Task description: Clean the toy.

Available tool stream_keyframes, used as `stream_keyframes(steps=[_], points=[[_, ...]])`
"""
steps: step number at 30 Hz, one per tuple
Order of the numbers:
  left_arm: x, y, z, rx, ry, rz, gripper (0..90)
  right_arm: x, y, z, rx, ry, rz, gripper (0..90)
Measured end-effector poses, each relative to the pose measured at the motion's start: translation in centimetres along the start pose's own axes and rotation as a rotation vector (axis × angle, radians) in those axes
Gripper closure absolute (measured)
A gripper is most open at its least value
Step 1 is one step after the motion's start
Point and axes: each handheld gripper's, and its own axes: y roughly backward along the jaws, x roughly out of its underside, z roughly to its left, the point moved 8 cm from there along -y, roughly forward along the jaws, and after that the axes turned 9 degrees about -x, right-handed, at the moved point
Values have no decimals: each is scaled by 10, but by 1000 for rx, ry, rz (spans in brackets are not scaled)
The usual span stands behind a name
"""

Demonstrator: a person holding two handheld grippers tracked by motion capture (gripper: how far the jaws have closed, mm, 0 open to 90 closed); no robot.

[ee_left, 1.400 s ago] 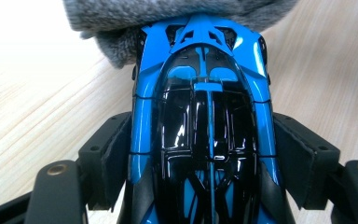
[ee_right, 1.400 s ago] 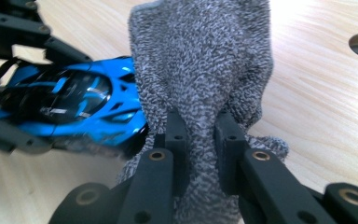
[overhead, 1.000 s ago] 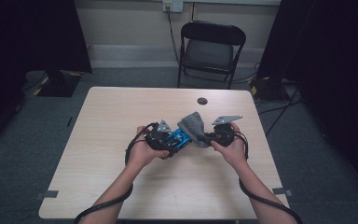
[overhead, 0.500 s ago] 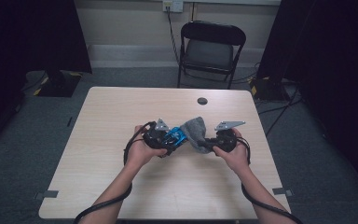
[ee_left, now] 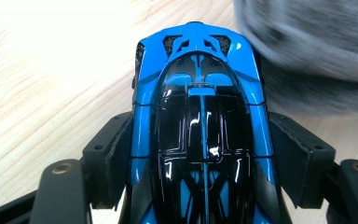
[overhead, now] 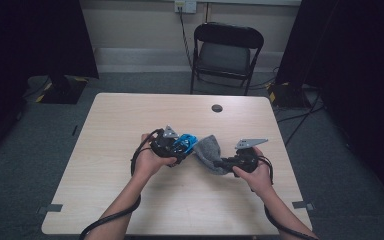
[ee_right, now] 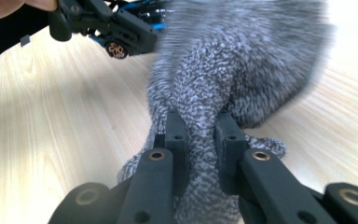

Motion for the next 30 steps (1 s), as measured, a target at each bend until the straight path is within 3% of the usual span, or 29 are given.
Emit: stream_keyframes(steps=[5,13,17,21,30], points=[[0,4,0,3,-5,-1,284,2,17,-3,22,-16,-31,785],[-5,11,-18,44,-35,-26,284,-20,41,-39,128,-78,-114,785],[-8,12,-28,64,-50,-34,283,-35,39,-51,172,-87,-124,785],[-10,12,-35,77,-62,-44,283,-47,32,-57,184,-85,-119,785],[-10,10,-45,102,-81,-40,284,-61,6,-54,144,-57,-76,784]])
